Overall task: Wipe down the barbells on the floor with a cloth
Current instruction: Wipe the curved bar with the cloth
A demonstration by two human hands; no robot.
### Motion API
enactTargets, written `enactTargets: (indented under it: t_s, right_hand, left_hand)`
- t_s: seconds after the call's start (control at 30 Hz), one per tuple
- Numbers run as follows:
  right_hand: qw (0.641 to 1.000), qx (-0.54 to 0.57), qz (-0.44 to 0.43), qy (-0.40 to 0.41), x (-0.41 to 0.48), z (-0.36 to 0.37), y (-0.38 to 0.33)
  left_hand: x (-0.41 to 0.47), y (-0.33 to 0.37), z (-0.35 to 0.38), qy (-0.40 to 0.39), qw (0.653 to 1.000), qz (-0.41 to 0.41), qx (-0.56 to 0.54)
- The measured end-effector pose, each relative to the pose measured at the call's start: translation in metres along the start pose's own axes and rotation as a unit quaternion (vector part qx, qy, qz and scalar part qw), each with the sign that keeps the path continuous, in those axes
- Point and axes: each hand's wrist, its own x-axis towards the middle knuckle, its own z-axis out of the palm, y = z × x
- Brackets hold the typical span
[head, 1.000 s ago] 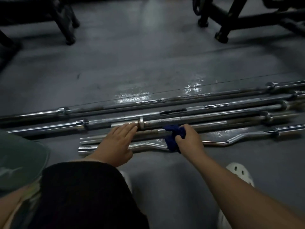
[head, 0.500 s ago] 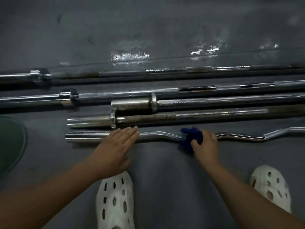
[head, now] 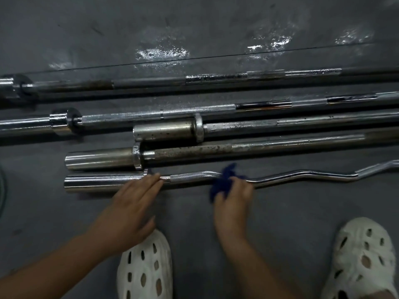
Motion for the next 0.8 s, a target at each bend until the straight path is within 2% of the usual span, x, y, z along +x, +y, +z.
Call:
enactTargets:
  t_s: [0.07,0.1,0.13,0.23,0.27,0.3,0.33,0.37,0.4,0.43,0.5,0.53,0.57,0.63,0.67,0.7,0.8]
  right_hand:
    - [0.983,-0.019,-0.144,-0.109,-0.01,0.009,-0.019]
    - [0.978,-0.014,-0.169,-0.121,-0.004,0.007,-0.02]
    - [0.983,-0.008,-0.156,-0.099,0.004,0.002,-0.013]
    - [0.999,0.016,0.024,0.014,0.017,-0.01,0.0]
    - [0.999,0.0,0.025,0.02,0.013,-0.005,-0.008]
    - [1.0,-0.013,-0.026,0.007,0.005,0.004,-0.019]
    - [0.992,-0.03,-0.12,-0.027,-0.004,0.014,-0.031]
    - [0.974,-0.046,-0.211,-0.069,-0.01,0.022,-0.037]
    - [0.957,-0.051,-0.266,-0.104,-0.007,0.023,-0.04]
    - [0.956,-0.052,-0.264,-0.113,0.003,0.022,-0.038]
    - [0.992,-0.014,-0.118,-0.038,0.017,0.017,-0.036]
    - [0.997,-0.013,-0.071,-0.002,0.015,0.021,-0.042]
    - [0.995,-0.032,-0.09,0.002,0.005,0.028,-0.053]
    - [0.956,-0.094,-0.265,-0.083,-0.016,0.044,-0.069]
    - [0.932,-0.1,-0.325,-0.124,-0.016,0.048,-0.071]
    - [0.928,-0.099,-0.329,-0.146,-0.007,0.048,-0.073]
    - [0.961,-0.103,-0.236,-0.103,-0.004,0.051,-0.078]
  left_hand:
    - [-0.002,-0.004,-0.002,-0.001,1.0,0.008,0.009]
    - [-0.002,-0.004,-0.003,-0.004,1.0,0.012,0.013]
    - [-0.002,-0.004,-0.004,-0.009,1.0,0.011,0.013]
    - [-0.001,-0.003,0.001,-0.009,1.0,-0.004,0.018]
    - [0.002,-0.002,0.004,-0.01,1.0,-0.007,0.019]
    - [0.004,0.0,0.007,-0.013,1.0,-0.01,0.014]
    - [0.007,0.001,0.008,-0.014,1.0,-0.015,0.006]
    - [0.009,0.002,0.009,-0.011,1.0,-0.021,0.001]
    - [0.009,0.003,0.009,-0.007,1.0,-0.025,0.0]
    - [0.009,0.004,0.009,-0.005,1.0,-0.027,-0.001]
    - [0.005,0.004,0.011,0.005,0.999,-0.029,-0.012]
    - [0.004,0.004,0.012,0.016,0.999,-0.029,-0.017]
    - [0.003,0.005,0.014,0.024,0.999,-0.028,-0.021]
    - [0.001,0.007,0.016,0.033,0.998,-0.042,-0.041]
    - [-0.001,0.008,0.015,0.04,0.996,-0.058,-0.055]
    - [-0.004,0.008,0.014,0.045,0.994,-0.073,-0.065]
    - [-0.009,0.005,0.015,0.061,0.99,-0.095,-0.08]
